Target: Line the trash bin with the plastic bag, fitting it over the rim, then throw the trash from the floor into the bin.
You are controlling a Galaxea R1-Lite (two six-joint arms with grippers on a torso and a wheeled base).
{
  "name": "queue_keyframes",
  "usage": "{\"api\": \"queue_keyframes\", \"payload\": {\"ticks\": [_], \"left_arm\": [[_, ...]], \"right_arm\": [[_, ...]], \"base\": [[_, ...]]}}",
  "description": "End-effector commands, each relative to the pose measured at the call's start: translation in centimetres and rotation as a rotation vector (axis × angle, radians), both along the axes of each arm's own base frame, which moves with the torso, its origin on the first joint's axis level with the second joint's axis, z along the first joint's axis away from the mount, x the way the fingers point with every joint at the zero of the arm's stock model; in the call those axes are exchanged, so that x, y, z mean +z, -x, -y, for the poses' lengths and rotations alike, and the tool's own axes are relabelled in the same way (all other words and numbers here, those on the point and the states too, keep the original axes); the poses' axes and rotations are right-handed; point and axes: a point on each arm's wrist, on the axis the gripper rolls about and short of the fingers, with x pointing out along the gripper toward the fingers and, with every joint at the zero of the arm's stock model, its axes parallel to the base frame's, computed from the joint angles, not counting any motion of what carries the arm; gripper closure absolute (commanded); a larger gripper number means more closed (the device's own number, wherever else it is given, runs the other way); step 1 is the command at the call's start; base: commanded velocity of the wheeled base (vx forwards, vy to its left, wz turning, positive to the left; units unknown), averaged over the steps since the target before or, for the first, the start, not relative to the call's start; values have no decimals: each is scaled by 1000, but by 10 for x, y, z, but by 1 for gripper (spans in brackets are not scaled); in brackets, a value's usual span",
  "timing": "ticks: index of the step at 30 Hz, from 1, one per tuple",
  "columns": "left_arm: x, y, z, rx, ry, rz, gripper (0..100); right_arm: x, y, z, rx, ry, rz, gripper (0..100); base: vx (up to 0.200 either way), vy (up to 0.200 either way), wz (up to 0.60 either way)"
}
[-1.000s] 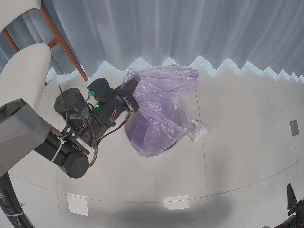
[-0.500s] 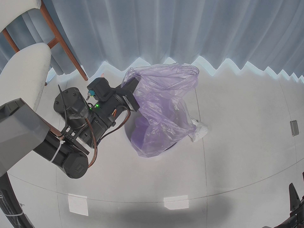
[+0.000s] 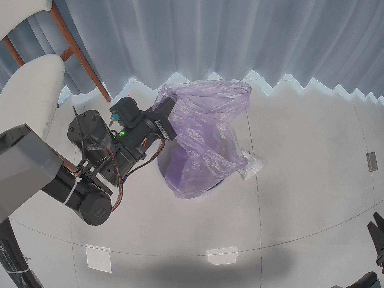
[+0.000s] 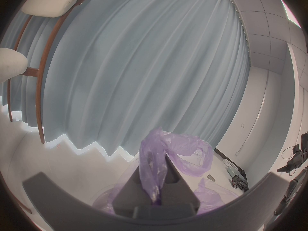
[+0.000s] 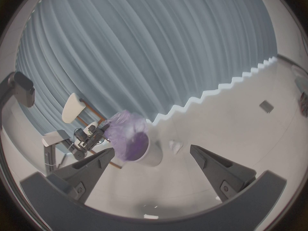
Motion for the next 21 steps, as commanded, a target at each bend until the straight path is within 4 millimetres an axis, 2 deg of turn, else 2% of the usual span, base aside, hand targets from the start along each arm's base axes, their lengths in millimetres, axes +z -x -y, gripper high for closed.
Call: {"api": "queue_keyframes", "payload": {"ticks": [1,9,16,21], "left_arm": [[-1,-1,0,1,-1,-2,100],[-2,-1,0,4,-3,-5,100],[-4,-3,-2,8,-4,-9,100],[-5,-4,-2,10,-6,-11,100]], "right_arm": [[2,-19,-2,67,-75,-167,0],[-4,-33,-6,269,-181,-361,0],[0,-54,-11,383,-182,-476,0],[-2,-58,-18,513,-153,-543,0]], "base": [[0,0,0],[0,0,0],[0,0,0],[0,0,0]]}}
